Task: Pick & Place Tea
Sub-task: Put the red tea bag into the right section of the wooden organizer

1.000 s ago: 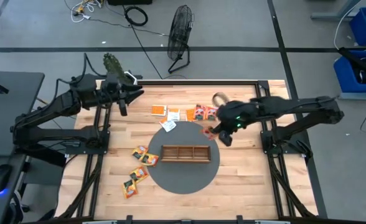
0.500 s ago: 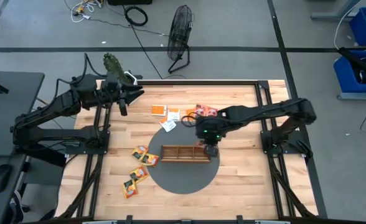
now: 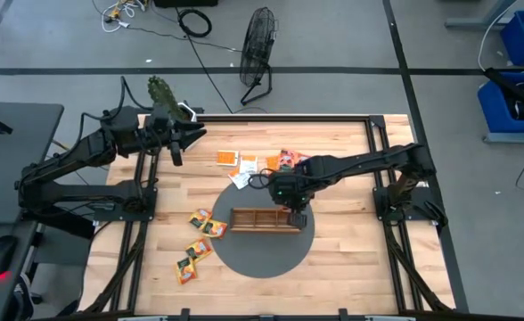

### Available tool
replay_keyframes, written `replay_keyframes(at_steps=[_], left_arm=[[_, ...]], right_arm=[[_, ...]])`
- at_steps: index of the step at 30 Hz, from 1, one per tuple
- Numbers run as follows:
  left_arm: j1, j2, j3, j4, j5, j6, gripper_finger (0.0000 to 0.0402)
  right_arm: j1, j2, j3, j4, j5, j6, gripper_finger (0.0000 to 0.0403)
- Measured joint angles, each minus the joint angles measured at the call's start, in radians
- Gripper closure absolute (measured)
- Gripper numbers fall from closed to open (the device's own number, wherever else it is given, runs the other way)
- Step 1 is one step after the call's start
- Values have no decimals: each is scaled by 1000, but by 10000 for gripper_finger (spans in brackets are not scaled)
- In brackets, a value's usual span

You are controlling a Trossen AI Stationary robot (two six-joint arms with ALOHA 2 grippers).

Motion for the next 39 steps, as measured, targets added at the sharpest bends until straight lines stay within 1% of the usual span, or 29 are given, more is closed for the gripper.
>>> replay_keyframes(at_steps=[4, 11, 19, 24, 39], left_arm=[[0, 0, 0, 0, 0, 0, 287], [0, 0, 0, 1, 0, 0, 287], [0, 0, 0, 4, 0, 0, 287], [0, 0, 0, 4, 0, 0, 287], [0, 0, 0, 5, 0, -8, 287]], right_arm=[[2, 0, -26, 28, -7, 1, 403], [3, 1, -27, 48, -7, 3, 403], [7, 42, -27, 63, -28, 0, 403], [13, 75, -28, 54, -10, -25, 403], [10, 91, -28, 73, 17, -28, 403]])
